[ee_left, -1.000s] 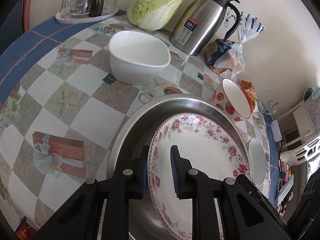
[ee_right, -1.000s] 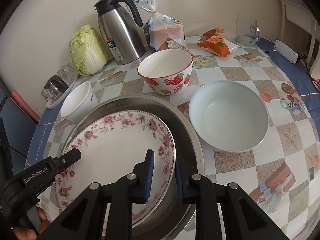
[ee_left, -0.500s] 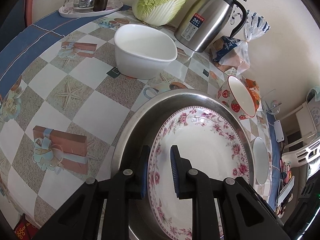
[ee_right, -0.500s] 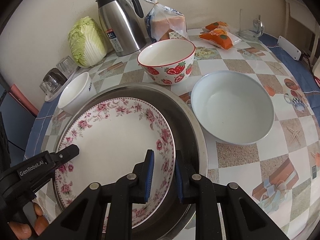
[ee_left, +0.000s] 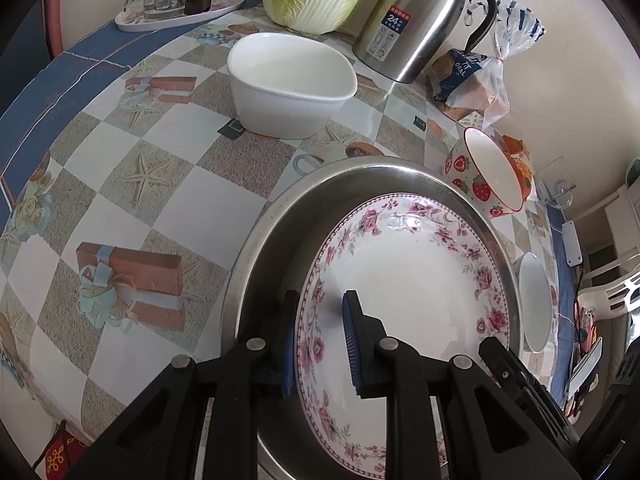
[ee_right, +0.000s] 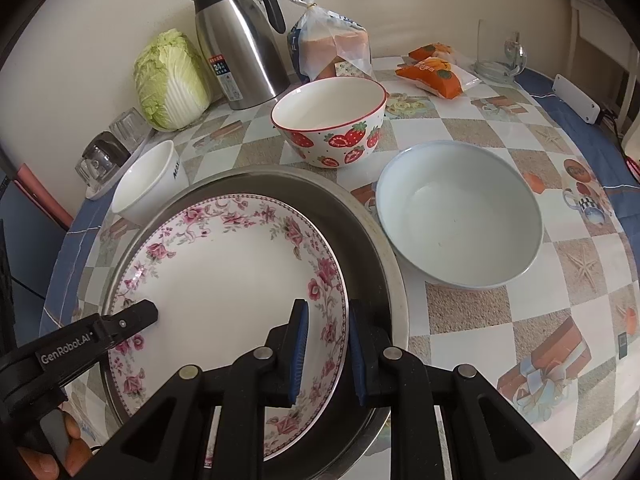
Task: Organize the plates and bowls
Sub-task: 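Lower the pink-floral plate into the steel tray with both tools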
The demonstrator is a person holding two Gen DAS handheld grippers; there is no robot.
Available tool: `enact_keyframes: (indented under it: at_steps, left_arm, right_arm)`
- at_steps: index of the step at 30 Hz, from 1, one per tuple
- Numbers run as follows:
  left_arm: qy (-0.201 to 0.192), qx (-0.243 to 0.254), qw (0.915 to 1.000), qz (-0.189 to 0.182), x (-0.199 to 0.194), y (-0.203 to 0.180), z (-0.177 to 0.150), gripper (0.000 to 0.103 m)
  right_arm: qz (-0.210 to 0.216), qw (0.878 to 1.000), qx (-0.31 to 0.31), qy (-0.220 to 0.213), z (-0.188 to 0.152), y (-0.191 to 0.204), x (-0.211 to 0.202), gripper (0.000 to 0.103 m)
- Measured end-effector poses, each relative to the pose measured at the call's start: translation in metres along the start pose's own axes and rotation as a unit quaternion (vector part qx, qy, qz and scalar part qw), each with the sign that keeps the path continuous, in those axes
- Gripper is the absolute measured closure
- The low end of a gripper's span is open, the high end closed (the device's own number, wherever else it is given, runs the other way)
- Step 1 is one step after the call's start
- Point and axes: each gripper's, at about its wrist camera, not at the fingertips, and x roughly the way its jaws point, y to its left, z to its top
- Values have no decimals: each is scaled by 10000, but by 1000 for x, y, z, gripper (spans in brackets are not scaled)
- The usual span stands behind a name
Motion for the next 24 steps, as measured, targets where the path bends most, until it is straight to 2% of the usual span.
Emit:
enact_keyframes:
  at_steps: [7,13,24]
  left_arm:
    - [-18,6,10000,43,0,0,0,81]
    - [-153,388,9982,420,2,-9,0,80]
    - [-270,298,9982,451,-4,-6,3,79]
  right_arm:
    - [11,10000,-4,6,0,-1,0,81]
    - [-20,10000,-48,36,0,0,1,81]
    - [-20,10000,-83,21,0,1,0,79]
